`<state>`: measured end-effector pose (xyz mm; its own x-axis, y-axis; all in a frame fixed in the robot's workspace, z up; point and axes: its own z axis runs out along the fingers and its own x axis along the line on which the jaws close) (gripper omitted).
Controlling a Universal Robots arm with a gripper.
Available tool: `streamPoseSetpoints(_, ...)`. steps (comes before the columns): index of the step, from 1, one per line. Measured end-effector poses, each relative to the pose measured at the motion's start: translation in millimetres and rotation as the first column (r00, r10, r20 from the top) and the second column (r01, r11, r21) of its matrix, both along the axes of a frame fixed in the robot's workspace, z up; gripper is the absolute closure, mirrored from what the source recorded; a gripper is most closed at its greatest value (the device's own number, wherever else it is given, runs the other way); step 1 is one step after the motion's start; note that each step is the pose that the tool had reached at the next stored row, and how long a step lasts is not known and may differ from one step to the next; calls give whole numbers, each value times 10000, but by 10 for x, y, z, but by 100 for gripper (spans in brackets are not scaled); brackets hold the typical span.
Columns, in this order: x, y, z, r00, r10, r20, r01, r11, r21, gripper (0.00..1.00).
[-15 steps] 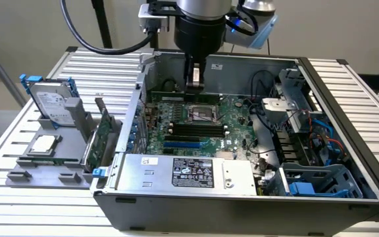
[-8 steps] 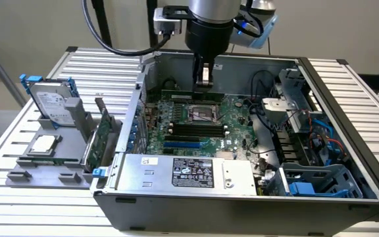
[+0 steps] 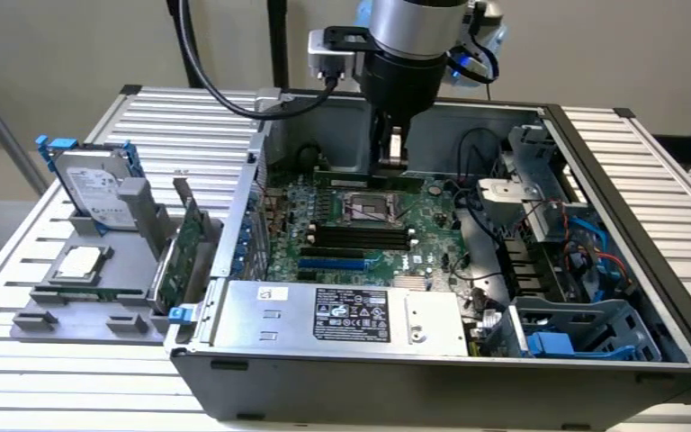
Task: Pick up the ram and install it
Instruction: 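Insert the ram into the slot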
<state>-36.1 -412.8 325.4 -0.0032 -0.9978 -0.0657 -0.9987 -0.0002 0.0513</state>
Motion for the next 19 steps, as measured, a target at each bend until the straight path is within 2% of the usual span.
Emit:
streamPoseSetpoints(3,1,1,-31,9998,-186,-1,186,9998,-1,100)
streamPoseSetpoints(19,0,1,-44,9998,-189,12,189,9998,2,100)
